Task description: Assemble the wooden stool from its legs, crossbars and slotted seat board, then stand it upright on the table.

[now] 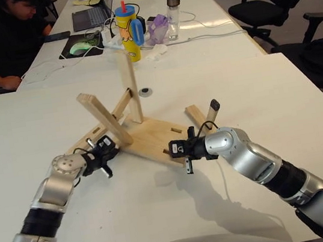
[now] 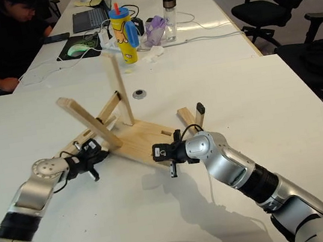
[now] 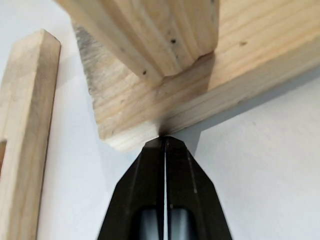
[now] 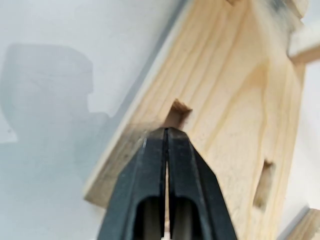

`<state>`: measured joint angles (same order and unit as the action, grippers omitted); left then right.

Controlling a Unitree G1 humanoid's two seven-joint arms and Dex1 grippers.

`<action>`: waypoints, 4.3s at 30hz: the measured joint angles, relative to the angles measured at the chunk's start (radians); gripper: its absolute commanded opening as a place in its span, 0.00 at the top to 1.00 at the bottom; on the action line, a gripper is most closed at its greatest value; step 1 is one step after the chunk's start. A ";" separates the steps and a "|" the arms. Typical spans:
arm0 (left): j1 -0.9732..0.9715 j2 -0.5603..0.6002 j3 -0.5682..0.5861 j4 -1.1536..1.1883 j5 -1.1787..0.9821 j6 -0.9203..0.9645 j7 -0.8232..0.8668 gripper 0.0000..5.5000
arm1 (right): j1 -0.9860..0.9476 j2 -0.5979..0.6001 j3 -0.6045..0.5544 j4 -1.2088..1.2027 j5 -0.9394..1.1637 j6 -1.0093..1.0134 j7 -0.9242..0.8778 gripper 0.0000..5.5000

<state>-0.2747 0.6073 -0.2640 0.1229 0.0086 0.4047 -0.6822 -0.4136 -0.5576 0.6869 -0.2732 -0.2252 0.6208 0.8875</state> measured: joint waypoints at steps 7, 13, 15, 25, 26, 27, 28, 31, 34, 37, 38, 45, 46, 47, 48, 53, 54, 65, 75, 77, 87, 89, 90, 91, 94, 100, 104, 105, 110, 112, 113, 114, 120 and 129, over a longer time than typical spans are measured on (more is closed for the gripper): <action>-0.175 -0.172 -0.063 0.243 0.093 -0.095 0.075 0.99 | 0.030 0.203 -0.044 0.106 0.018 0.005 -0.122 1.00; -0.227 -0.215 -0.068 0.341 0.118 -0.155 0.089 0.99 | 0.074 0.285 -0.087 0.107 0.031 0.027 -0.206 1.00; -0.234 -0.221 -0.068 0.353 0.121 -0.174 0.089 0.99 | 0.099 0.312 -0.118 0.094 0.043 0.042 -0.248 1.00; -0.130 -0.197 0.020 0.257 0.076 -0.217 0.070 0.96 | 0.292 0.324 -0.369 -0.189 0.240 0.153 -0.318 1.00; -0.107 -0.184 0.041 0.216 0.065 -0.209 0.067 0.95 | 0.305 0.306 -0.388 -0.197 0.250 0.160 -0.313 1.00; -0.087 -0.171 0.059 0.177 0.055 -0.201 0.065 0.91 | 0.311 0.297 -0.404 -0.199 0.265 0.166 -0.309 0.96; -0.061 -0.156 0.085 0.128 0.040 -0.189 0.064 0.90 | 0.317 0.288 -0.418 -0.201 0.284 0.167 -0.305 0.95; -0.010 -0.121 0.136 0.037 0.011 -0.150 0.055 0.82 | 0.328 0.291 -0.448 -0.201 0.331 0.167 -0.308 0.88; 0.026 -0.096 0.154 -0.022 -0.007 -0.112 0.030 0.74 | 0.346 0.300 -0.491 -0.212 0.371 0.168 -0.319 0.79; 0.042 -0.092 0.153 -0.048 -0.020 -0.084 0.013 0.66 | 0.364 0.273 -0.531 -0.240 0.394 0.186 -0.327 0.71; 0.044 -0.092 0.152 -0.058 -0.027 -0.077 0.009 0.64 | 0.375 0.259 -0.548 -0.248 0.394 0.196 -0.334 0.69; 0.077 -0.112 0.185 -0.136 -0.136 -0.016 -0.024 0.45 | 0.441 0.150 -0.632 -0.285 0.358 0.238 -0.410 0.49; 0.084 -0.115 0.195 -0.146 -0.162 -0.001 -0.032 0.43 | 0.441 0.138 -0.632 -0.283 0.349 0.240 -0.419 0.46; 0.088 -0.117 0.203 -0.156 -0.183 0.010 -0.040 0.40 | 0.440 0.128 -0.632 -0.280 0.344 0.240 -0.428 0.44; 0.089 -0.122 0.216 -0.172 -0.220 0.034 -0.051 0.37 | 0.439 0.114 -0.630 -0.267 0.329 0.240 -0.435 0.41; 0.095 -0.126 0.236 -0.250 -0.363 0.124 -0.130 0.35 | 0.412 0.082 -0.621 -0.179 0.281 0.242 -0.469 0.39; 0.095 -0.126 0.237 -0.258 -0.378 0.135 -0.138 0.35 | 0.402 0.082 -0.620 -0.154 0.280 0.241 -0.473 0.39; 0.080 -0.121 0.232 -0.259 -0.412 0.173 -0.158 0.35 | 0.317 0.113 -0.611 0.040 0.349 0.228 -0.437 0.50; 0.028 -0.131 0.271 -0.256 -0.459 0.176 -0.143 0.35 | 0.302 0.128 -0.677 0.140 0.393 0.133 -0.427 0.63; 0.019 -0.135 0.279 -0.254 -0.462 0.174 -0.133 0.35 | 0.298 0.132 -0.704 0.146 0.403 0.106 -0.427 0.63; -0.046 -0.159 0.420 -0.283 -0.745 0.328 -0.129 0.30 | 0.026 0.307 -1.045 -0.043 0.984 0.092 -0.492 0.63; -0.064 -0.160 0.450 -0.291 -0.818 0.375 -0.126 0.26 | 0.005 0.304 -1.082 -0.051 1.119 0.160 -0.507 0.63; -0.074 -0.160 0.462 -0.293 -0.856 0.399 -0.125 0.24 | 0.000 0.298 -1.093 -0.053 1.181 0.191 -0.510 0.63; -0.083 -0.162 0.478 -0.300 -0.907 0.429 -0.122 0.21 | -0.002 0.285 -1.097 -0.059 1.247 0.231 -0.510 0.63; -0.130 -0.181 0.529 -0.307 -1.071 0.519 -0.075 0.17 | -0.002 0.220 -1.071 -0.087 1.452 0.370 -0.477 0.63; -0.225 -0.199 0.567 -0.239 -1.266 0.637 0.022 0.17 | 0.048 0.140 -0.973 -0.108 1.570 0.483 -0.397 0.63; -0.245 -0.199 0.569 -0.223 -1.324 0.667 0.057 0.17 | 0.048 0.116 -0.947 -0.106 1.588 0.484 -0.388 0.63; -0.248 -0.199 0.569 -0.223 -1.329 0.668 0.060 0.17 | 0.048 0.111 -0.941 -0.107 1.603 0.486 -0.383 0.63; -0.270 -0.198 0.569 -0.228 -1.375 0.678 0.073 0.17 | 0.055 0.091 -0.902 -0.109 1.629 0.495 -0.352 0.63; -0.280 -0.198 0.568 -0.239 -1.394 0.681 0.081 0.17 | 0.072 0.083 -0.889 -0.110 1.646 0.495 -0.347 0.63; -0.282 -0.197 0.568 -0.244 -1.401 0.682 0.084 0.17 | 0.079 0.083 -0.883 -0.112 1.650 0.495 -0.345 0.63; -0.284 -0.197 0.567 -0.248 -1.408 0.684 0.086 0.20 | 0.086 0.082 -0.874 -0.115 1.652 0.495 -0.344 0.63; -0.285 -0.171 0.562 -0.266 -1.465 0.703 0.090 0.33 | 0.098 0.068 -0.864 -0.127 1.685 0.494 -0.344 0.63; -0.271 -0.119 0.557 -0.270 -1.492 0.723 0.088 0.57 | 0.117 0.047 -0.850 -0.150 1.696 0.487 -0.324 0.63</action>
<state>-0.5453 0.4882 0.2935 -0.1468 -1.4836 1.1276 -0.5943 -0.2965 -0.5103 -0.1632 -0.4235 1.4704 1.1082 0.5635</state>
